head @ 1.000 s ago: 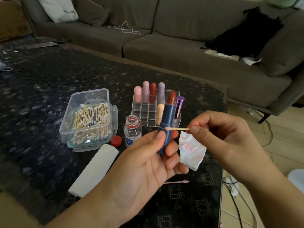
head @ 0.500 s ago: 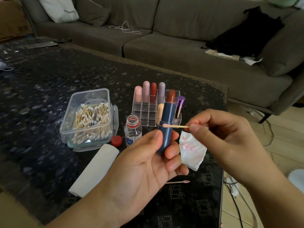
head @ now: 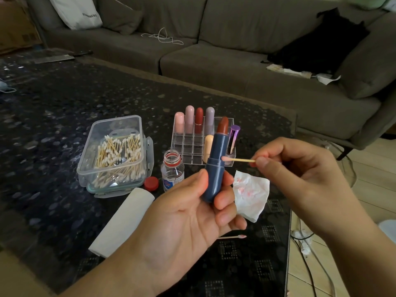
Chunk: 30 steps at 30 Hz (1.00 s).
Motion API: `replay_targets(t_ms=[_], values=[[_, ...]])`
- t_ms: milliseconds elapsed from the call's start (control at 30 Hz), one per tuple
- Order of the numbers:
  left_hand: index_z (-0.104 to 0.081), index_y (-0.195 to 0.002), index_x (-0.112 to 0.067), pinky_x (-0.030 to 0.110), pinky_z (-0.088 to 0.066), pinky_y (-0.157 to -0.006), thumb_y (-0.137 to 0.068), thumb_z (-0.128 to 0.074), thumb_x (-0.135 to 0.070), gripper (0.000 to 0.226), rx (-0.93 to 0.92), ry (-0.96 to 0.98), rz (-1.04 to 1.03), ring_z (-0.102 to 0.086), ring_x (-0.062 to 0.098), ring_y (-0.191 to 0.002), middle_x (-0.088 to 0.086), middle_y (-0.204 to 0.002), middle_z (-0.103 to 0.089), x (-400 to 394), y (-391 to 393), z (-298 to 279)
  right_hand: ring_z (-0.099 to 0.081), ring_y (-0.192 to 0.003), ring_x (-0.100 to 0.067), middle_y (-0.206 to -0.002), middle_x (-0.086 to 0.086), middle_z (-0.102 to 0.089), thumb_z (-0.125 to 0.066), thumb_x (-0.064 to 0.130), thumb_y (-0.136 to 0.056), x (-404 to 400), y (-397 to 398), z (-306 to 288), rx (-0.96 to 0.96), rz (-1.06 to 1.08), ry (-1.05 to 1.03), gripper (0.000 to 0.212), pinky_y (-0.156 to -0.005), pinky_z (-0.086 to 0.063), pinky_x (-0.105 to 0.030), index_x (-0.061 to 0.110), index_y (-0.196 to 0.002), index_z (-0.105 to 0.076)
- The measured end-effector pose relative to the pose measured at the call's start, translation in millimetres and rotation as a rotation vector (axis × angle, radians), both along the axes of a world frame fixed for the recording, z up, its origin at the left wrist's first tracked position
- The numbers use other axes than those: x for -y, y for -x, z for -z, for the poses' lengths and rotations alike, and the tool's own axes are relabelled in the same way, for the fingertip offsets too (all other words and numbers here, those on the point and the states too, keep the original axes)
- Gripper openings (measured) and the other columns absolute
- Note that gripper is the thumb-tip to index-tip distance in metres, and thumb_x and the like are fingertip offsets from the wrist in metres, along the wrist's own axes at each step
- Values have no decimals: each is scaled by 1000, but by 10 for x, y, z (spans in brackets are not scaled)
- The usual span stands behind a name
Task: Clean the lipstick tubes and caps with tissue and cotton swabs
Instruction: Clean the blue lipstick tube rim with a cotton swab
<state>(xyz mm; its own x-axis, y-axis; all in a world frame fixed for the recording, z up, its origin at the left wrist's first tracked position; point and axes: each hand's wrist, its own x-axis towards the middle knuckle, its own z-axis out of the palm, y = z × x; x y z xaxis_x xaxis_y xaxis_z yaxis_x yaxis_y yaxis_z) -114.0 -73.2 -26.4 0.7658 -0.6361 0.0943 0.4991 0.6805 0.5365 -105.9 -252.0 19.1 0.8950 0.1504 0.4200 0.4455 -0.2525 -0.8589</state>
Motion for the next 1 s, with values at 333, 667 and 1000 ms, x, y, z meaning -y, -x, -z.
replay_targets(t_ms=[333, 667, 1000], values=[[-51, -105, -2, 41, -43, -85, -103, -33, -25, 30, -54, 94, 141, -47, 19, -67, 10, -78, -47, -5, 27, -87, -44, -55, -17, -65, -17, -52, -59, 36, -75, 7, -1, -6, 5, -26, -18, 14, -52, -37, -20, 25, -70, -67], [-66, -89, -3, 35, -54, -62, -79, -57, -18, 20, -17, -151, -191, -58, 21, -59, 13, -72, -59, 36, 24, -74, -47, -55, -26, -64, -13, -56, -61, 41, -72, -25, -3, 14, -30, 21, 42, 22, -50, -39, -20, 21, -76, -68], [-69, -87, -18, 25, -50, -62, -80, -49, -35, 27, 184, -537, -488, -47, 10, -54, -5, -64, -50, 131, 50, -10, -41, -49, -21, -56, -5, -52, -61, 25, -78, -86, 29, 9, -24, 45, 146, 8, -47, -34, -15, 20, -75, -66]])
